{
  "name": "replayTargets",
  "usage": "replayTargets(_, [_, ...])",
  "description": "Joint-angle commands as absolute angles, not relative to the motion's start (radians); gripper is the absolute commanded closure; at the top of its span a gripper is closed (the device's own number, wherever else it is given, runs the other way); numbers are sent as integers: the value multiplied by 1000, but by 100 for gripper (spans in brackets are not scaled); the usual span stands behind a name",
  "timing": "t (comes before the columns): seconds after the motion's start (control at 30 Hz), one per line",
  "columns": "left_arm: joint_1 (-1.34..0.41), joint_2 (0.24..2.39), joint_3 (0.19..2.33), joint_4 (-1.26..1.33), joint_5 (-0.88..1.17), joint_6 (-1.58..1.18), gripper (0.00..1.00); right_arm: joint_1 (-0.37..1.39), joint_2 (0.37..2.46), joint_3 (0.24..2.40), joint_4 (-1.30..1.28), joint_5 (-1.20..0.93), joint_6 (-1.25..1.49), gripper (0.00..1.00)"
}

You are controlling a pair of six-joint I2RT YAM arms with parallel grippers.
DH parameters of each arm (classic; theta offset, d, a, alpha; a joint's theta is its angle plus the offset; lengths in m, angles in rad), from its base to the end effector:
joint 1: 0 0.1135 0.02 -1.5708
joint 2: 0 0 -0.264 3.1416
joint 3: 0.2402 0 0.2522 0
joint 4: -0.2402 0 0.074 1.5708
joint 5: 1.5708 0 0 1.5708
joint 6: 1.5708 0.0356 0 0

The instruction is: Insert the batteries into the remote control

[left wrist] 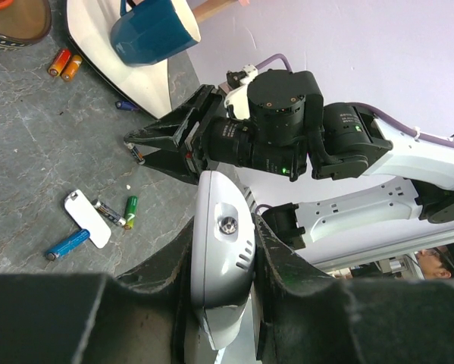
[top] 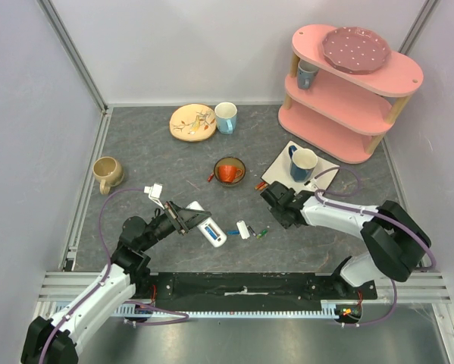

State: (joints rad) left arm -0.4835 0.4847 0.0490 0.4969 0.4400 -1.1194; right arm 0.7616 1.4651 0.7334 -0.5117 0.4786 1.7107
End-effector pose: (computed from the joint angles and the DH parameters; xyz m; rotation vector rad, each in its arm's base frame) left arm 0.1167 -0.0784 0.1940 -0.1477 1.7429 -1.5643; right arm 0.1911 0.1596 0.1570 1.2711 2.2468 0.1957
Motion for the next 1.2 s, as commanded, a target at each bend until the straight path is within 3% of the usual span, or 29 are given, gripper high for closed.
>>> replayTargets(0.0, [-479, 486, 26, 560, 439, -1123, 98, 764, 1500, 791, -545, 537, 1775, 100])
replayTargets(0.23, [-479, 486, 26, 555, 443, -1120, 98, 765, 1545, 807, -552, 519, 1767, 98])
replayTargets(0.57, [-479, 491, 26, 551, 446, -1117, 98, 764, 1589, 833, -574, 491, 1707, 62])
replayTargets(1.17, [-479, 492, 29, 554, 457, -1115, 98, 764, 1643, 922, -612, 443, 1600, 28])
